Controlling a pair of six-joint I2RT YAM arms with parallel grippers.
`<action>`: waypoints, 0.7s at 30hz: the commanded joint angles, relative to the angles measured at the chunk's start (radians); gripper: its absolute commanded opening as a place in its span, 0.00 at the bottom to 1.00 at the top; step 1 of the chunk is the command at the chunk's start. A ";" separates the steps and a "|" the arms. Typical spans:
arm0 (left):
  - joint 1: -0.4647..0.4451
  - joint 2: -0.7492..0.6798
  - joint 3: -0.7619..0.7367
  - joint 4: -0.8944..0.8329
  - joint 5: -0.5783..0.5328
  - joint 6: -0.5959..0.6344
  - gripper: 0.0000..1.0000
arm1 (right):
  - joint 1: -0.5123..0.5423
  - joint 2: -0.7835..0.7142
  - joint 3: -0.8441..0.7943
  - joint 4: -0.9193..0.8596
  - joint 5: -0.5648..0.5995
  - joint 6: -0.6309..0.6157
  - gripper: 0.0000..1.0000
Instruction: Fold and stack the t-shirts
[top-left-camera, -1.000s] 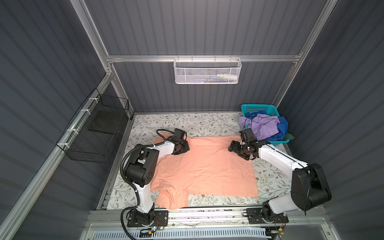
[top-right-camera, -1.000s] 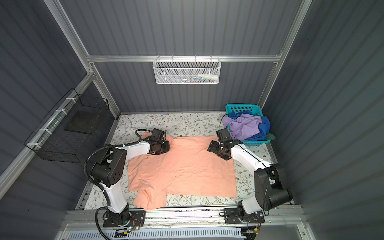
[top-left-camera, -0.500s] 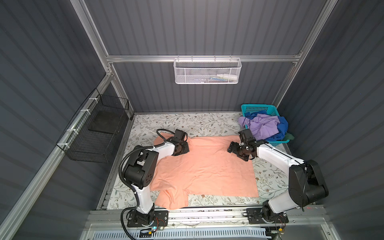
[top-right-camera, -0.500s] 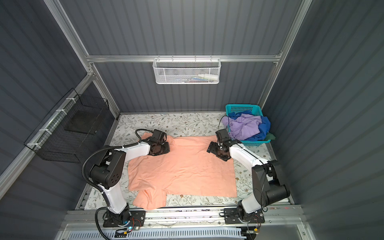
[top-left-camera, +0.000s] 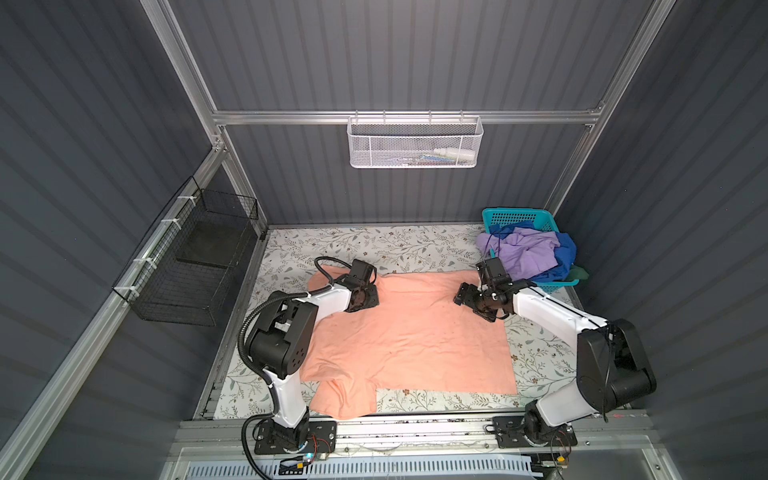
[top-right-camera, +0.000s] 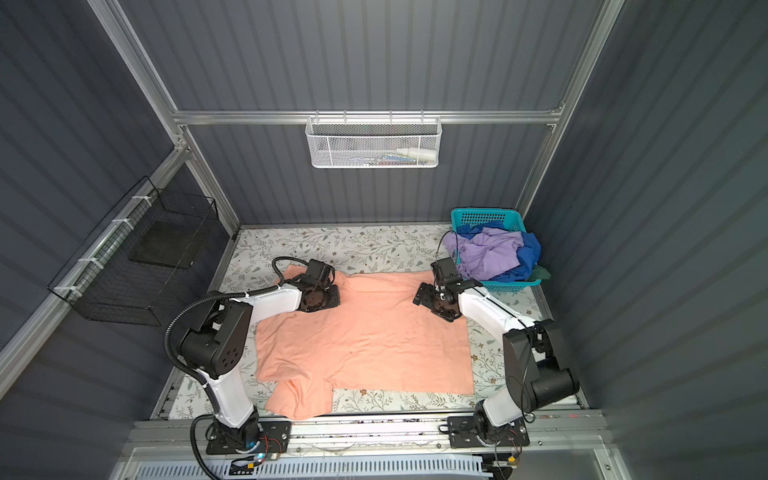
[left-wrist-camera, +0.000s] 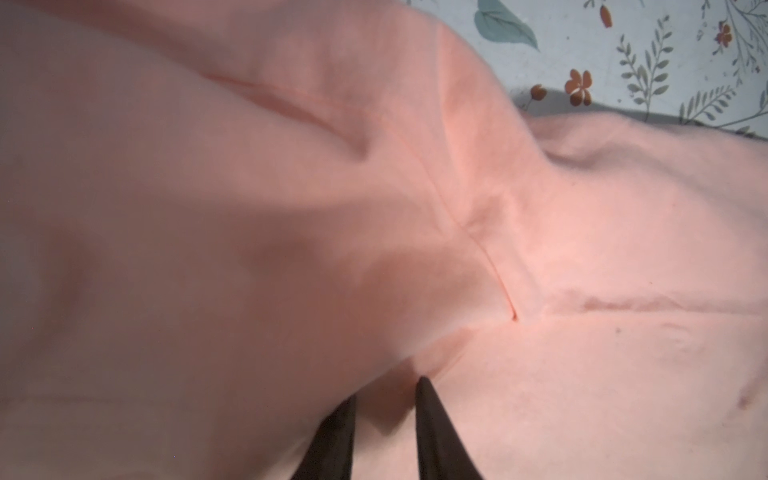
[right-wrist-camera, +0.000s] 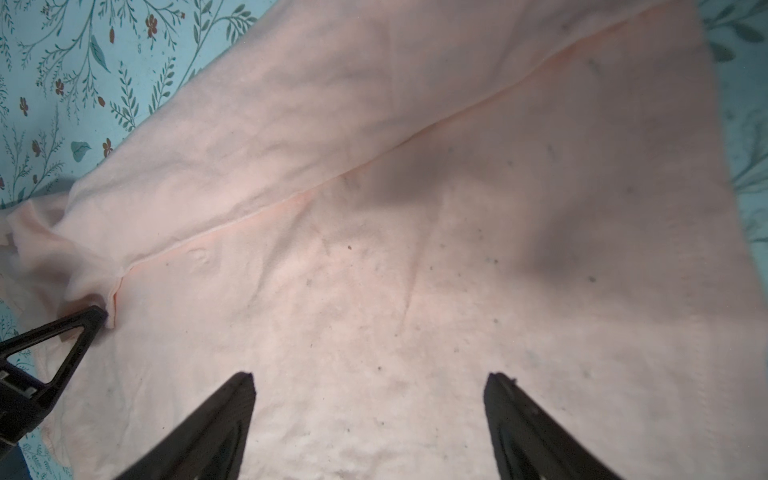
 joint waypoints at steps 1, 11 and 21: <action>-0.012 0.012 -0.012 -0.068 -0.037 0.033 0.28 | -0.004 0.018 0.014 -0.003 -0.003 0.002 0.89; -0.040 0.048 0.020 -0.112 -0.067 0.044 0.32 | -0.008 0.028 0.018 0.001 -0.016 -0.001 0.89; -0.044 0.090 0.050 -0.142 -0.086 0.049 0.22 | -0.013 0.035 0.027 -0.001 -0.023 0.000 0.89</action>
